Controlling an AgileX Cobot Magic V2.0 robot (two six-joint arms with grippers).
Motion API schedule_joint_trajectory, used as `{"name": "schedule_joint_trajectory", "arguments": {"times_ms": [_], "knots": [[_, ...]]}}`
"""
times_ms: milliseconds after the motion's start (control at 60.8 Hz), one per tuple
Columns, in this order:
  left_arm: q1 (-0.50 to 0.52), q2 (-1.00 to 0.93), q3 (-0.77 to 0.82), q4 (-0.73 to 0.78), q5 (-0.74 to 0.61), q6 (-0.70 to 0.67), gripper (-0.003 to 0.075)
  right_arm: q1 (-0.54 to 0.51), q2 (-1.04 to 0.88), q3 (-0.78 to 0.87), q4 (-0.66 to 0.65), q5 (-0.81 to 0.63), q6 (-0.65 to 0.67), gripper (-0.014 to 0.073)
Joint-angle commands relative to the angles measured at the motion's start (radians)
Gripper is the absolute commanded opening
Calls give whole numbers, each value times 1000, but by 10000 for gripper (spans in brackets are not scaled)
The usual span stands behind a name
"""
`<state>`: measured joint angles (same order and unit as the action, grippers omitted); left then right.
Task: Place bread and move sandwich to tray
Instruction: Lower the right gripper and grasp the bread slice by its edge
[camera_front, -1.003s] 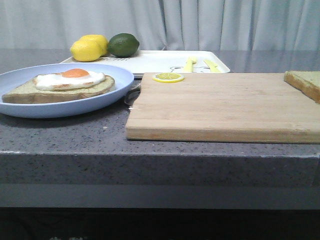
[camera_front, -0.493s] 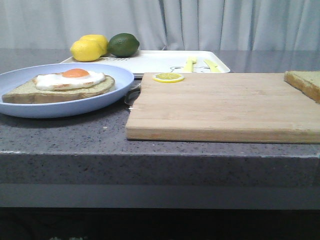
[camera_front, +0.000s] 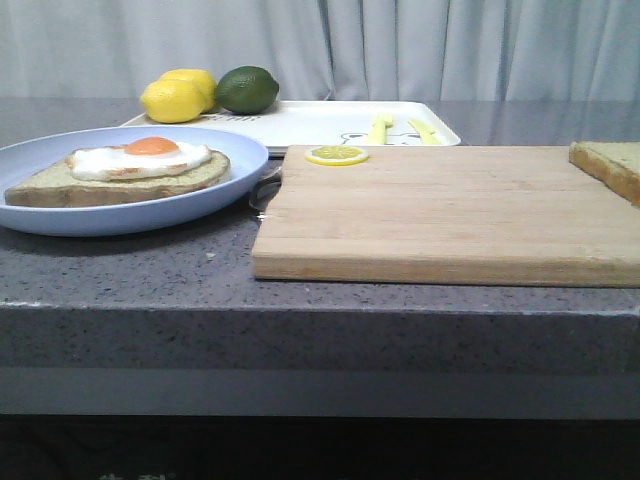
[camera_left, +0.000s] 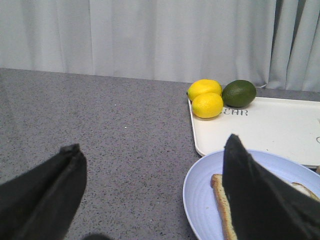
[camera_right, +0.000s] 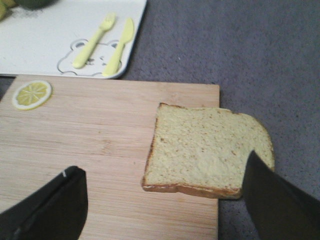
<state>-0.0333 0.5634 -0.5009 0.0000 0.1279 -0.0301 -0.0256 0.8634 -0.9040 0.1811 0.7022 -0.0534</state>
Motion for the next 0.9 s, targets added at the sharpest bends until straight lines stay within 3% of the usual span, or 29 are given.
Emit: {"name": "schedule_joint_trajectory", "arguments": {"times_ms": [0,263,493,641,888], "knots": [[1,7,-38,0,-84,-7,557,-46,113,-117,6,7,6,636],[1,7,-38,0,-84,-7,557,-247,453,-378,101,228,-41,636],[1,7,-38,0,-84,-7,557,-414,684,-543,351,487,-274,636],[1,7,-38,0,-84,-7,557,-438,789,-579,386,556,-353,636],[1,7,-38,0,-84,-7,557,-441,891,-599,389,601,-380,636]]}}
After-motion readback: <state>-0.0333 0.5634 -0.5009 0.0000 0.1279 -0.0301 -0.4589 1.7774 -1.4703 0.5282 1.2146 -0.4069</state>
